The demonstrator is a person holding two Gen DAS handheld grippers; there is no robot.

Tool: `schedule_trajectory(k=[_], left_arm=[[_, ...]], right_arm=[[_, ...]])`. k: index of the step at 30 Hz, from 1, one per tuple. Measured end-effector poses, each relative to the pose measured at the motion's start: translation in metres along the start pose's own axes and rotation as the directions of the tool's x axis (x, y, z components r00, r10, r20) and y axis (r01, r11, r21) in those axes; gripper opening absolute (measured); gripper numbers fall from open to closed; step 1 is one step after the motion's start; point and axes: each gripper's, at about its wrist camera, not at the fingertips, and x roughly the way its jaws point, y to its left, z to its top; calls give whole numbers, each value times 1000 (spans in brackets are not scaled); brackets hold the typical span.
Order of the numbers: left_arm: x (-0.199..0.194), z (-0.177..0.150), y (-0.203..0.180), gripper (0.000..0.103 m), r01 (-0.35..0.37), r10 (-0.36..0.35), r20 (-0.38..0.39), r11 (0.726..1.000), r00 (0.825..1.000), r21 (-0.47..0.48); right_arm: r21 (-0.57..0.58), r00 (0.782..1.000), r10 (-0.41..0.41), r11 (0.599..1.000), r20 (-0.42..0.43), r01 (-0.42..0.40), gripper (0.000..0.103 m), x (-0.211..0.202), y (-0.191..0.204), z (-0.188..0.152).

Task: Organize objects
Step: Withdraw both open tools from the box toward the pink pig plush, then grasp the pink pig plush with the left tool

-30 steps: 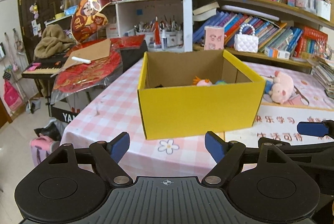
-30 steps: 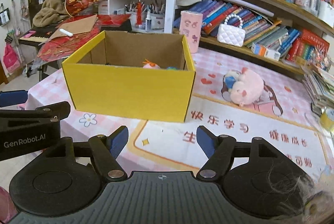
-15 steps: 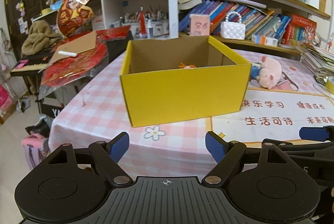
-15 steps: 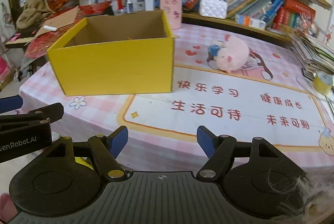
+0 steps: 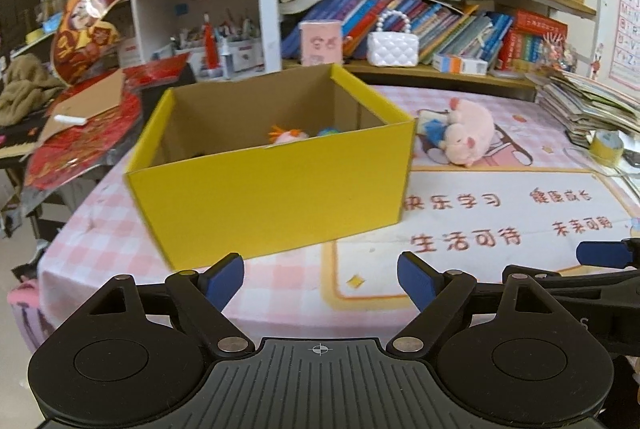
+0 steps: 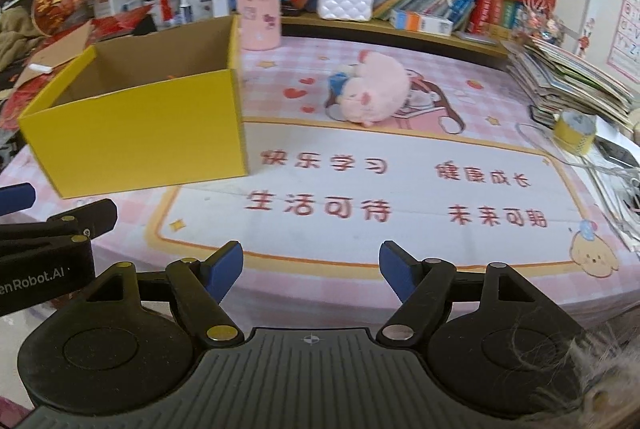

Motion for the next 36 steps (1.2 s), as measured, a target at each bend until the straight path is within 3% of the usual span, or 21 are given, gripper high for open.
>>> schedule_trajectory(k=[23, 36], left_arm=[[77, 55, -96, 86, 97, -95, -37, 995, 995, 30], [104, 84, -143, 86, 43, -43, -10, 999, 999, 23]], right_arm=[[52, 996, -70, 996, -59, 73, 74, 66, -105, 54], [35, 999, -11, 999, -33, 12, 73, 98, -154, 86]])
